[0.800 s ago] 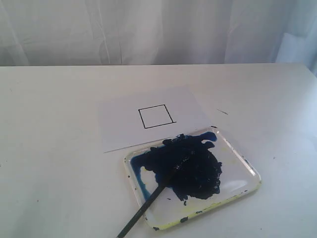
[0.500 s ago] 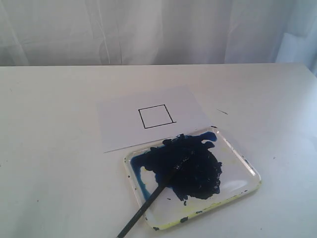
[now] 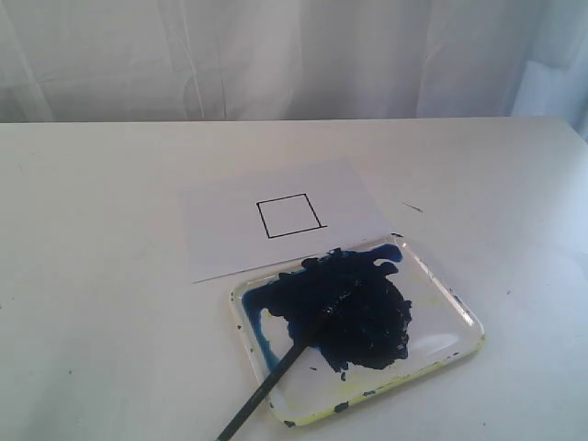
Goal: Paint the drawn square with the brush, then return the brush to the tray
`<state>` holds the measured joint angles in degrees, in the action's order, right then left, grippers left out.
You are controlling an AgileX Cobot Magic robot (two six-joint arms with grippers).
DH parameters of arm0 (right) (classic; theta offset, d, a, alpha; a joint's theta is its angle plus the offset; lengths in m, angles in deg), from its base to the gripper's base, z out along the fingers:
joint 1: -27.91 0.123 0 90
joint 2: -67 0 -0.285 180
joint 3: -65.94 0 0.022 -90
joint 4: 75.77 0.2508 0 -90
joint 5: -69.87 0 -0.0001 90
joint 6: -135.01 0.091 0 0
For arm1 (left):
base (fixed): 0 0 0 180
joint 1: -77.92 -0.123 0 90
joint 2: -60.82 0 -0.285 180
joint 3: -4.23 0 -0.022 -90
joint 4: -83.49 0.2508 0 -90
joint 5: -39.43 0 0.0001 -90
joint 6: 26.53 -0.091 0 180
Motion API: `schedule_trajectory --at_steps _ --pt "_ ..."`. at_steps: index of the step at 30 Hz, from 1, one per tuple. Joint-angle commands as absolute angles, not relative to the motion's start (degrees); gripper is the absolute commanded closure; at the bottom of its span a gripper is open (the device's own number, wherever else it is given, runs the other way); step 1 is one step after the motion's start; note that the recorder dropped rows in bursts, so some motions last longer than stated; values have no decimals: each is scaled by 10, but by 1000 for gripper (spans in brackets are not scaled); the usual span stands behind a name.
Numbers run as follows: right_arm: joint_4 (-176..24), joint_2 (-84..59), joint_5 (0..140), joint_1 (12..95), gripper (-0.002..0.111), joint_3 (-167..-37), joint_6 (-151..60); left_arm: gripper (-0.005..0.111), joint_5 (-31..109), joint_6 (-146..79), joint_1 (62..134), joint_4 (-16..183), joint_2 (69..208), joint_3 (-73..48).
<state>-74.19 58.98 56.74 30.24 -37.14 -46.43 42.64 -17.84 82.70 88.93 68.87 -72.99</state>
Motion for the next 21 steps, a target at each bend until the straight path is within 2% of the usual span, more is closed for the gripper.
schedule_trajectory --at_steps 1,12,15,21 --pt "-743 592 601 301 108 -368 -463 107 409 -177 827 885 686 -730" --pt "-727 592 768 301 108 -368 -460 107 278 -106 827 885 686 -730" --pt "-727 592 792 301 108 -368 -460 107 338 -57 827 885 686 -677" --pt "-727 592 803 301 108 -368 -460 107 588 -60 827 885 704 -500"
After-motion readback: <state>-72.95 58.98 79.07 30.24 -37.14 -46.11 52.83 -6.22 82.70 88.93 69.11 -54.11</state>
